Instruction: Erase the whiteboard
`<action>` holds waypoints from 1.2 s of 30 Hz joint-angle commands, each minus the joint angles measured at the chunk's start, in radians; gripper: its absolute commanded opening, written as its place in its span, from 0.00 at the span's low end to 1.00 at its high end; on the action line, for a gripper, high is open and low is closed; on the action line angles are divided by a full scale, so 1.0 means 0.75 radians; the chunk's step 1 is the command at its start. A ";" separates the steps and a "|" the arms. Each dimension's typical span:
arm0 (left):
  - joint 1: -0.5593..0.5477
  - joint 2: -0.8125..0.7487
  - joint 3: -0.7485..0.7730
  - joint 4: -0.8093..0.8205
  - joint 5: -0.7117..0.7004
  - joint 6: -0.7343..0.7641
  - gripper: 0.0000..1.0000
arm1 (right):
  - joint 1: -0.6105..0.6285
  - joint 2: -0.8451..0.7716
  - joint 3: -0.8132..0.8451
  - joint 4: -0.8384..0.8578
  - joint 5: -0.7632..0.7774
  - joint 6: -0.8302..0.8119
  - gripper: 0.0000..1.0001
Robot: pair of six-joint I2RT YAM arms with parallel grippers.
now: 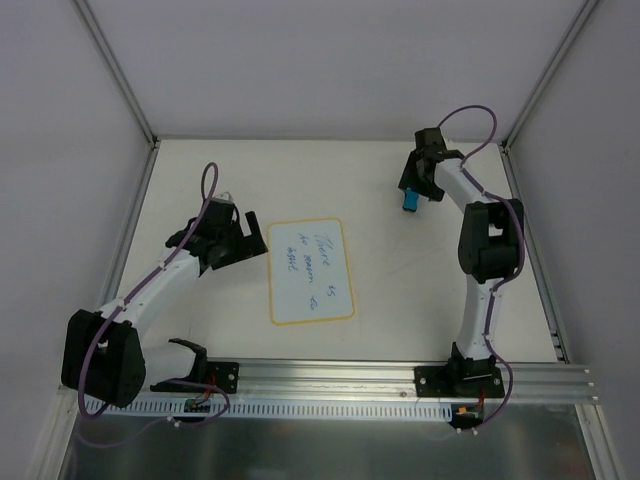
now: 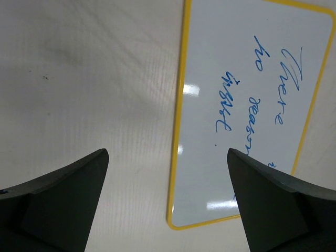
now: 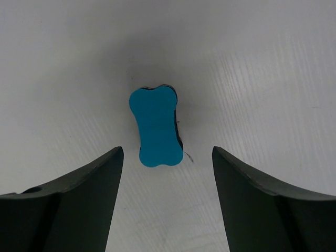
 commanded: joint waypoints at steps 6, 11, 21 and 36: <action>0.028 -0.041 -0.028 0.009 0.008 -0.011 0.94 | -0.006 0.131 0.096 -0.069 -0.054 0.064 0.69; 0.032 -0.037 -0.028 0.009 0.008 -0.005 0.89 | -0.004 0.168 0.126 -0.067 -0.034 0.054 0.66; 0.034 -0.012 -0.034 0.007 0.008 -0.003 0.82 | -0.004 0.211 0.182 -0.065 -0.028 -0.021 0.59; 0.038 0.112 -0.008 0.009 0.057 -0.011 0.72 | 0.021 0.150 0.157 -0.063 -0.038 -0.132 0.24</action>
